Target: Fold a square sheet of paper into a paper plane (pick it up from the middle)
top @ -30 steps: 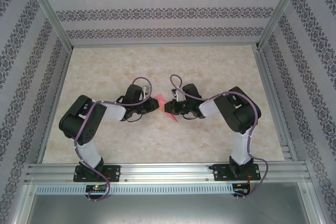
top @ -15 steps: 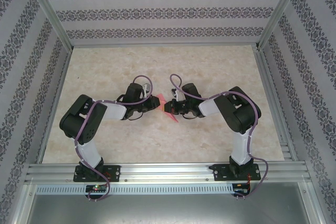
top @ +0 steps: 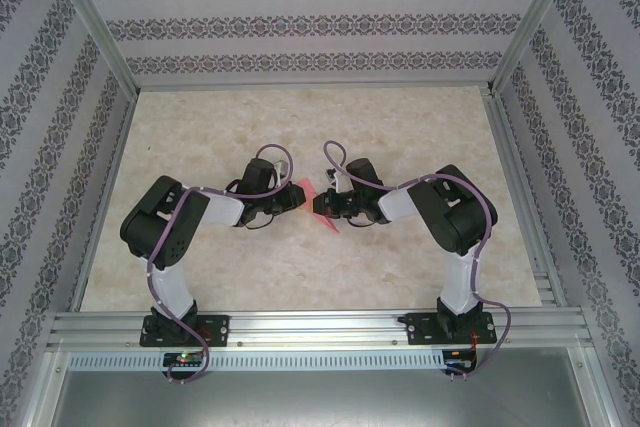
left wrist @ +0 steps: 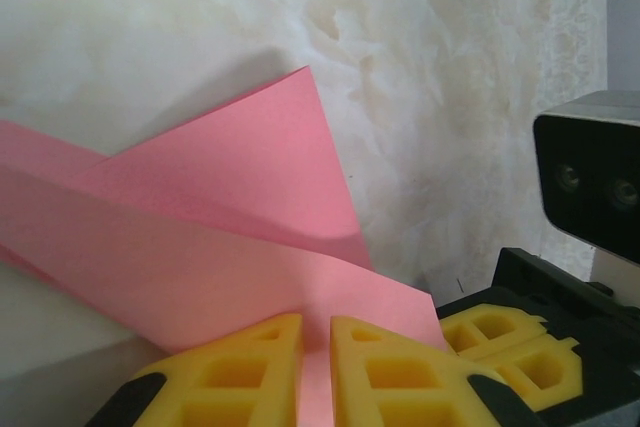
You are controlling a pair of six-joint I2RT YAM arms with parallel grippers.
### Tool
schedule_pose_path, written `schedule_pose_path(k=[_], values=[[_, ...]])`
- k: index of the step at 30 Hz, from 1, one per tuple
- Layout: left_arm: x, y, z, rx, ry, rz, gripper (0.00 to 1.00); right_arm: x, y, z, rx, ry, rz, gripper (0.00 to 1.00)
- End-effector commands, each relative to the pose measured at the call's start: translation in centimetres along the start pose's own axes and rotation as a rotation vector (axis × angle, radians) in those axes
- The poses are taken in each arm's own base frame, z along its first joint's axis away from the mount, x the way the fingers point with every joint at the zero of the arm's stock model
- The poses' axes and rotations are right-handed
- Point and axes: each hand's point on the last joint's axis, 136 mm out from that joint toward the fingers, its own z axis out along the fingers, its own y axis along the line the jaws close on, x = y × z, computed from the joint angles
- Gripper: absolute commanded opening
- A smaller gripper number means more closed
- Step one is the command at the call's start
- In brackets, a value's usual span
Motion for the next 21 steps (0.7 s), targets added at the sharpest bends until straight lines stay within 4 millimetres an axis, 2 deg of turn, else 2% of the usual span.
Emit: schedule_pose_path(k=[1, 4, 8, 15, 21], values=[[0.2, 0.8, 0.7, -0.042, 0.01, -0.002, 0.16, 1.5, -3.8, 0.1, 0.133, 0.019, 0.069, 0.0], [0.4, 1.3, 0.9, -0.067, 0.02, -0.015, 0.16, 1.5, -3.7, 0.0, 0.13, 0.022, 0.07, 0.01], [0.6, 1.9, 0.9, -0.105, 0.03, -0.028, 0.15, 1.4, -3.1, -0.1, 0.115, 0.024, 0.069, 0.06], [1.0, 3.5, 0.8, -0.182, 0.048, -0.054, 0.14, 0.6, -0.7, -1.3, 0.051, 0.02, 0.062, 0.18], [1.4, 4.2, 1.2, -0.209, 0.07, -0.076, 0.13, 1.3, 0.0, -2.2, 0.053, 0.054, 0.048, 0.21]])
